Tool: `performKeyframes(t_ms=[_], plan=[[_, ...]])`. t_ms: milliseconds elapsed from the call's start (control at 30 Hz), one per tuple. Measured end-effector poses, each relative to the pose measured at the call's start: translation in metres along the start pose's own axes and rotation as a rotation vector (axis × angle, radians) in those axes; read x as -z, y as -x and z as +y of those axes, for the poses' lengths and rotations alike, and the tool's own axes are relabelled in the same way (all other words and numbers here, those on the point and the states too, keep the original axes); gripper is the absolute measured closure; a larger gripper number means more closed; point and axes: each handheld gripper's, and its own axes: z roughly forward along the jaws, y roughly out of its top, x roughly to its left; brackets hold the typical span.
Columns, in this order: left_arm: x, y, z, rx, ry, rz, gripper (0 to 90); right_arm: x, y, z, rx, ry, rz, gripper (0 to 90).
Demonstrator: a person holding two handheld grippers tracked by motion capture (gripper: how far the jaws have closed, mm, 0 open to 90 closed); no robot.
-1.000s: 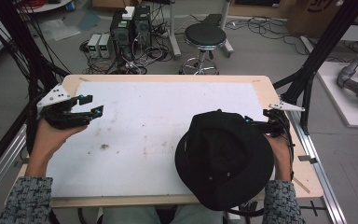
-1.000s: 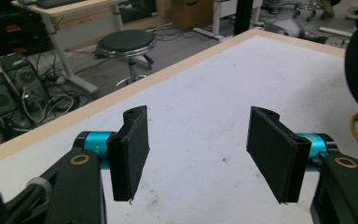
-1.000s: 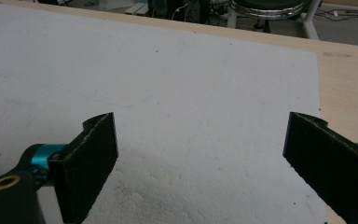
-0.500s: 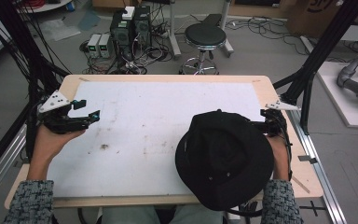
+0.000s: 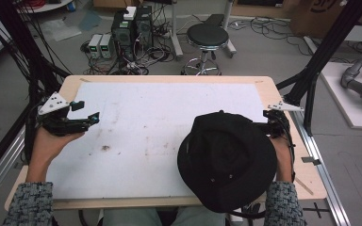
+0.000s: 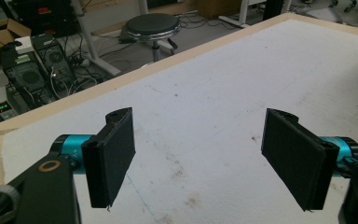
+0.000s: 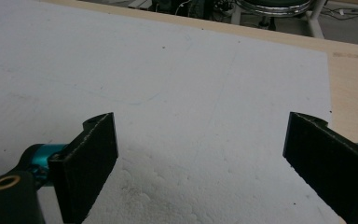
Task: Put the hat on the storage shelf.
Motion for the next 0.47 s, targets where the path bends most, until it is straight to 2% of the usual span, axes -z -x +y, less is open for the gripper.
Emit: performKeyframes(t_ms=[467], plan=[[-0.0003,-0.0008,-0.0026,-0.001,-0.015,0.003,26.0,-0.0013,0.0003,0.0005,0.000,0.004,0.004,9.7]])
